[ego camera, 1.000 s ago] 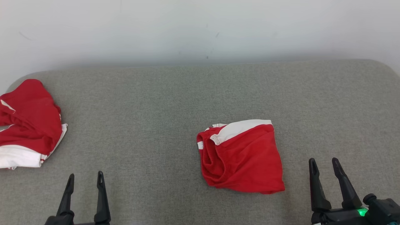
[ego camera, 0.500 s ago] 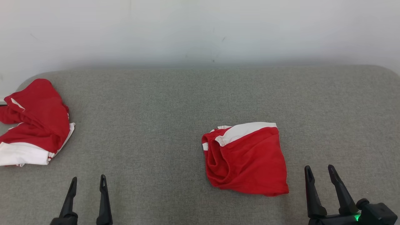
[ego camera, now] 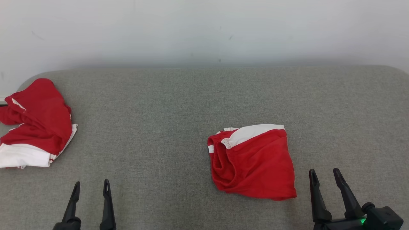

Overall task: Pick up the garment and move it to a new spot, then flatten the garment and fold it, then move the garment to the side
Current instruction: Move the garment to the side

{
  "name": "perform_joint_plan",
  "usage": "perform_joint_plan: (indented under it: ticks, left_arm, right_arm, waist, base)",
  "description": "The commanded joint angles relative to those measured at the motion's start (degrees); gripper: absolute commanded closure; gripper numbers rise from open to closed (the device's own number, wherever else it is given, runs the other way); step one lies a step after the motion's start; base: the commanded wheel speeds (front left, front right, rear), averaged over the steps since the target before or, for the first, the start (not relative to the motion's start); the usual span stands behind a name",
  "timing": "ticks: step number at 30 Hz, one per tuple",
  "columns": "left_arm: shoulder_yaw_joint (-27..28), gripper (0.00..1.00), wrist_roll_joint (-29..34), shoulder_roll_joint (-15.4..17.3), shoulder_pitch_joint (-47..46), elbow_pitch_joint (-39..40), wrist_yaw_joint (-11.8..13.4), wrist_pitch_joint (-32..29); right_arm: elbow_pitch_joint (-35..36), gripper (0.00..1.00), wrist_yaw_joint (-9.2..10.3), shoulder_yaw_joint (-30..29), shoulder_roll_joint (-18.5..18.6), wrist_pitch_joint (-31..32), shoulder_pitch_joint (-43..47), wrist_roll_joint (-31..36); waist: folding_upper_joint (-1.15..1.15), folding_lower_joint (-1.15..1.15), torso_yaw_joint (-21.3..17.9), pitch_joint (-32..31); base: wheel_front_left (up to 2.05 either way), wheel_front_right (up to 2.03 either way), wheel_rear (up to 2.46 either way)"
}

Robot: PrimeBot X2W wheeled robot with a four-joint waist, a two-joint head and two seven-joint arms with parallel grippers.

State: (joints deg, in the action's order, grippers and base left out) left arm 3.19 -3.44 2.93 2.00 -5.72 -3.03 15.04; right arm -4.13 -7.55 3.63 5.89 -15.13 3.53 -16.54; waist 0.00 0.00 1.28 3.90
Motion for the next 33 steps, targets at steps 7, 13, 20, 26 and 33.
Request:
perform_joint_plan:
  ticks: [7, 13, 20, 26, 33]
  left_arm:
    - [-0.07, 0.0, 0.27, -0.07, -0.25, -0.21, 0.15, 0.2]
    - [0.04, 0.0, 0.18, -0.07, 0.03, -0.22, 0.2, 0.2]
    - [0.07, 0.0, 0.1, -0.07, 0.47, -0.05, 0.23, 0.2]
    - [-0.13, 0.0, -0.33, -0.07, 0.44, -0.16, 0.27, 0.19]
    - [-1.27, 0.0, -0.84, -0.06, -1.07, -0.46, 0.13, 0.2]
  right_arm:
    - [-0.33, 0.0, 0.1, 0.11, 0.09, -0.01, -0.31, 0.2]
    - [-0.69, 0.0, 0.1, 0.25, 0.11, -0.01, -0.26, 0.08]
    - [-1.18, 0.0, 0.1, 0.39, -0.02, -0.01, -0.33, -0.29]
    - [-3.31, 0.0, 0.1, 2.32, 2.38, 0.13, -5.19, -0.53]
    - [-11.47, 0.0, 0.1, 4.24, 4.33, 6.06, -15.71, -2.07]
  waist:
    - [0.0, 0.0, 0.14, 0.06]
    - [0.0, 0.0, 0.15, -0.13]
    - [0.0, 0.0, 0.13, -0.58]
    - [0.0, 0.0, -0.06, -0.73]
    - [0.0, 0.0, 0.64, 0.42]
  base:
    - [0.0, 0.0, 0.0]
    - [0.0, 0.0, 0.0]
    - [0.0, 0.0, 0.0]
    - [0.0, 0.0, 0.0]
    - [0.0, 0.0, 0.0]
